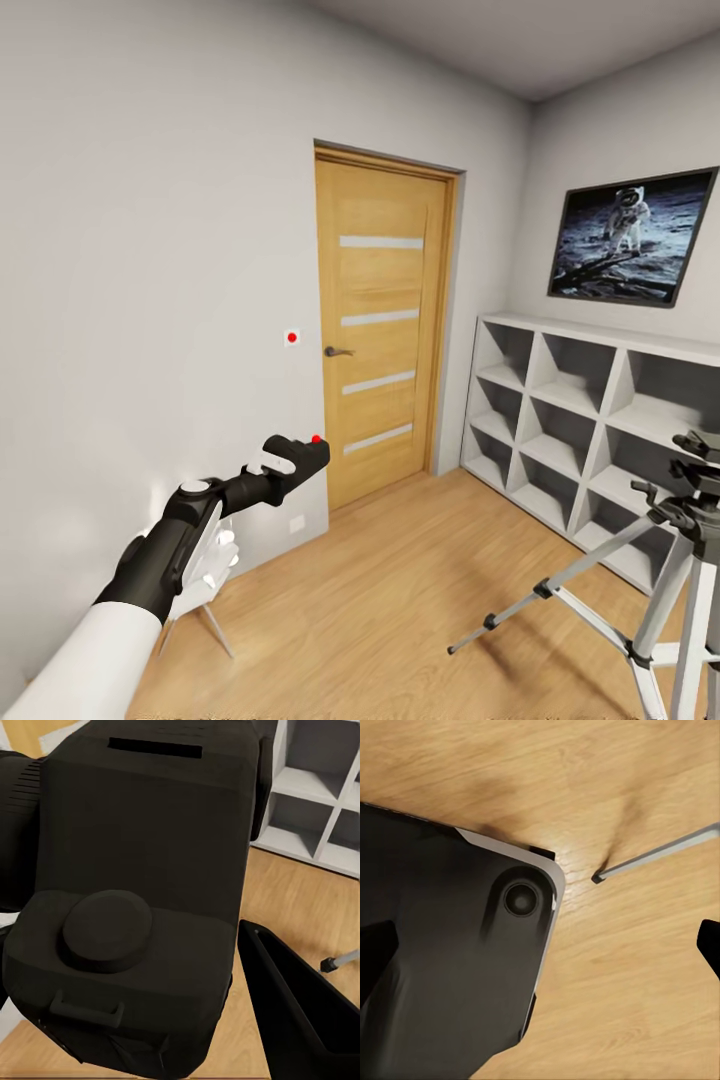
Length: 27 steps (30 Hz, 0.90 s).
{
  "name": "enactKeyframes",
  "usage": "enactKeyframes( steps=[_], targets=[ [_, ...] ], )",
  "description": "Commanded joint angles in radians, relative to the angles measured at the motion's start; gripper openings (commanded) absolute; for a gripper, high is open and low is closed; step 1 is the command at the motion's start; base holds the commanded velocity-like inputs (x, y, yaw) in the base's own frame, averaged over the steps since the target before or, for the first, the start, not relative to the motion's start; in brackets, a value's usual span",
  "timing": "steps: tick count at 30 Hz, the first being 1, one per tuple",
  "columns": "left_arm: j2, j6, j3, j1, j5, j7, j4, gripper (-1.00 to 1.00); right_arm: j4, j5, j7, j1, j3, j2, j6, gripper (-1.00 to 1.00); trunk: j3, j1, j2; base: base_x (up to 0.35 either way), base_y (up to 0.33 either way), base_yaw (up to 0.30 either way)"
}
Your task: Attach the digital camera to the camera tripod in the bedroom.
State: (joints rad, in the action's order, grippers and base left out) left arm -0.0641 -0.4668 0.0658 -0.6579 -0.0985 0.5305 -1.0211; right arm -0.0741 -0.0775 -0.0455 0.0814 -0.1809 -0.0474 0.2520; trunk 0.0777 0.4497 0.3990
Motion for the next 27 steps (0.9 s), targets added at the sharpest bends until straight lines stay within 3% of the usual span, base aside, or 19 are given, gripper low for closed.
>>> enactKeyframes(
  steps=[1,12,27],
  targets=[
    [0.0,-0.001,0.0,-0.001,-0.009,0.008,0.001,-1.0,-0.004,-0.008,-0.001,0.001,0.001,0.0,0.007,1.0,-0.002,0.0,0.001,0.0,0.0,0.0],
    [0.0,-0.001,0.0,-0.001,-0.009,0.008,0.01,-1.0,-0.004,-0.008,0.0,0.001,0.0,-0.002,0.009,1.0,-0.018,0.0,0.001,0.0,0.0,0.0],
    [0.0,-0.002,0.0,-0.001,-0.009,0.008,0.009,-1.0,-0.004,-0.008,0.0,0.001,0.0,-0.003,0.009,1.0,-0.021,0.0,0.001,0.0,0.0,0.0]
  ],
)
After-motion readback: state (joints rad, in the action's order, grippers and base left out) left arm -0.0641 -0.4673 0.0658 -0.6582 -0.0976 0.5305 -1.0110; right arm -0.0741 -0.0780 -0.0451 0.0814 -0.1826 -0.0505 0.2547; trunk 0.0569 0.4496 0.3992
